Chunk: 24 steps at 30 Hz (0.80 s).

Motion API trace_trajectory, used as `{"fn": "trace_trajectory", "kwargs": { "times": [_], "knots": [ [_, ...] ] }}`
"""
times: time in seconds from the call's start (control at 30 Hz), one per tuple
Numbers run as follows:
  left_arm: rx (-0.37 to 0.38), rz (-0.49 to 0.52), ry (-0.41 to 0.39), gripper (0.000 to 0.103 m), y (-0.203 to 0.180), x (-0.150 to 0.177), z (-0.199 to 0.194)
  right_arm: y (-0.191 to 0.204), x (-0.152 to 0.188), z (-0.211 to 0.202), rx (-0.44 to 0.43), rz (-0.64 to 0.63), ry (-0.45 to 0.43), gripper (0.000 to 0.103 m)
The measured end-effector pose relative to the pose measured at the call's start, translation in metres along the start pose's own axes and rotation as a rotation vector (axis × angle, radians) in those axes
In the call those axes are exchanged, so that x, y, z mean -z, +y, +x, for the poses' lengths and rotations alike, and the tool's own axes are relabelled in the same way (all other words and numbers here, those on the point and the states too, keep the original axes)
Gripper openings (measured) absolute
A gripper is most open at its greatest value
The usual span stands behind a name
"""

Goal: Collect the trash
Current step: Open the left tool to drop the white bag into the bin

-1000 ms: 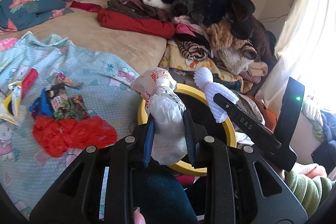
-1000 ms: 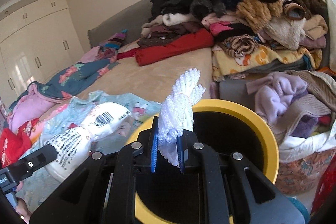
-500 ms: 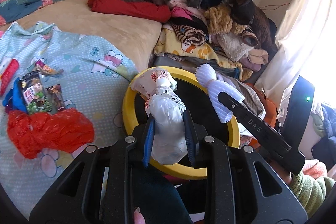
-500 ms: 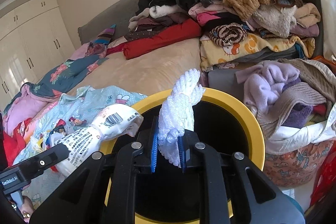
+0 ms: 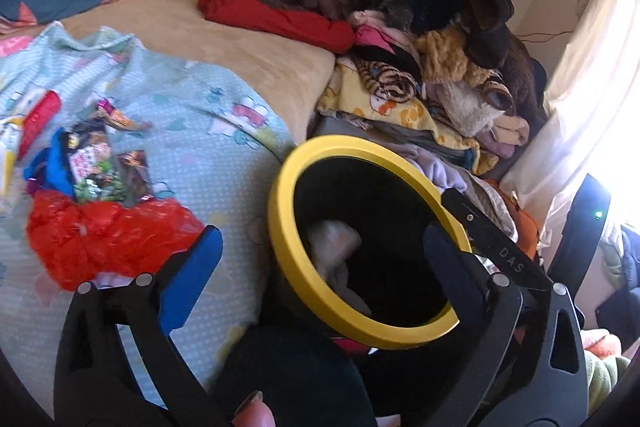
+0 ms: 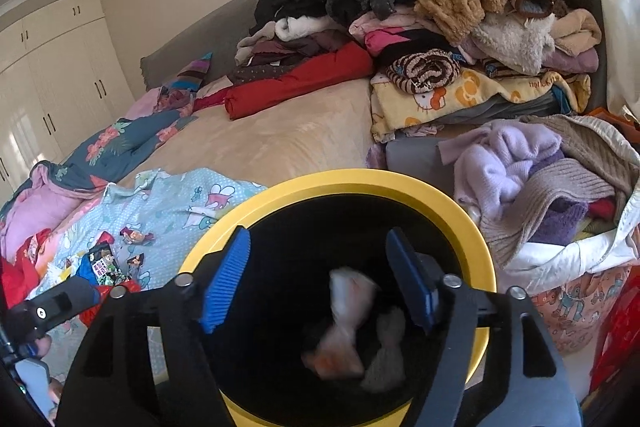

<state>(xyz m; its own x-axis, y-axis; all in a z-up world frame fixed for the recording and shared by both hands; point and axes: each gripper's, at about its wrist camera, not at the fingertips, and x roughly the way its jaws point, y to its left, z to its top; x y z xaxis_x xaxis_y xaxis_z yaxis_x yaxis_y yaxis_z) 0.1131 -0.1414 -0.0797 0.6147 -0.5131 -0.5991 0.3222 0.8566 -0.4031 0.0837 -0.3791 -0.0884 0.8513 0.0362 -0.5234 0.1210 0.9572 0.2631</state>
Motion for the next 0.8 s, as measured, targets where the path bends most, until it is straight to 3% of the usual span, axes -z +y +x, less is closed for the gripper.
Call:
{"fn": "trace_trajectory", "kwargs": {
  "times": [0.27,0.8],
  "knots": [
    [-0.074,0.027,-0.060,0.092,0.008,-0.005,-0.025,0.020,-0.001,-0.008,-0.020,-0.047,-0.023,0.081],
    [-0.132,0.000,-0.161,0.092,0.034,-0.021,-0.065,0.072,-0.007,-0.029,-0.131,-0.132,-0.057,0.088]
  ]
}}
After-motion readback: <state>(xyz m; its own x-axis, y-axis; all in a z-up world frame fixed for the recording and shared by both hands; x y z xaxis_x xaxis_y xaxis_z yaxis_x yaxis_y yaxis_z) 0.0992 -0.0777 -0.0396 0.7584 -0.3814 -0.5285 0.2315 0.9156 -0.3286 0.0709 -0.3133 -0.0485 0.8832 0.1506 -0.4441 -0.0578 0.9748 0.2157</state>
